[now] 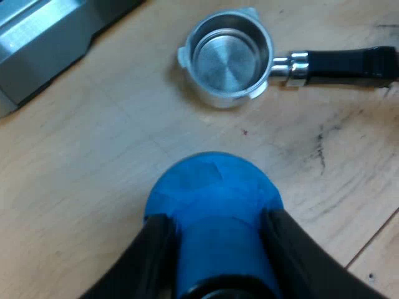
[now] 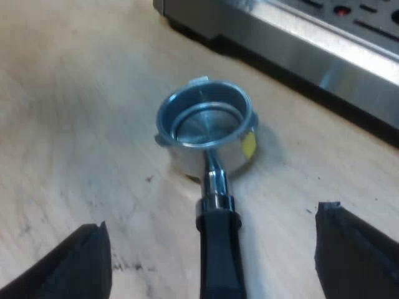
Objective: Grind coffee beans and then tamp
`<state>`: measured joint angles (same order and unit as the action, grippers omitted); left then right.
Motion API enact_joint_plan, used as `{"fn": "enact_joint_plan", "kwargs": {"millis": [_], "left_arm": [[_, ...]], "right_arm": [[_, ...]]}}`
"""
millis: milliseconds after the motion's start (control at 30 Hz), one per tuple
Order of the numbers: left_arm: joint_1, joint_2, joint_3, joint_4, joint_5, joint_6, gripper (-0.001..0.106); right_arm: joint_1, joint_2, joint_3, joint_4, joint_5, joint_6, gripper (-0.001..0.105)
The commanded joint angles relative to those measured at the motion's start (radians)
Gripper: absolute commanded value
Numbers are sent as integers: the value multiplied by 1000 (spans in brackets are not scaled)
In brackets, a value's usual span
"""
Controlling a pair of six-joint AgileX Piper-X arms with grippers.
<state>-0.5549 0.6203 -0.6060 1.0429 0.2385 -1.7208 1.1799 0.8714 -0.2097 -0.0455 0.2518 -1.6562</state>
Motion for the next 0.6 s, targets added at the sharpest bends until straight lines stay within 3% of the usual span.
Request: {"fn": "enact_joint_plan", "kwargs": {"millis": [33,233,433,600], "left_arm": [[-24,28,-25,-17,6,-1,0],[-54,128,-89,-19,6,23,0],[-58,206,-144,-46,29,29,0],[-108,277,-197,-57,27,35,0]], "right_arm": [[-1,-8,9,-54,-1,-27,69],[-1,-8,9,-79,-1,-77,69],[-1,-8,9,-79,-1,-77,69],[-1,-8,9,-79,-1,-77,69]]}}
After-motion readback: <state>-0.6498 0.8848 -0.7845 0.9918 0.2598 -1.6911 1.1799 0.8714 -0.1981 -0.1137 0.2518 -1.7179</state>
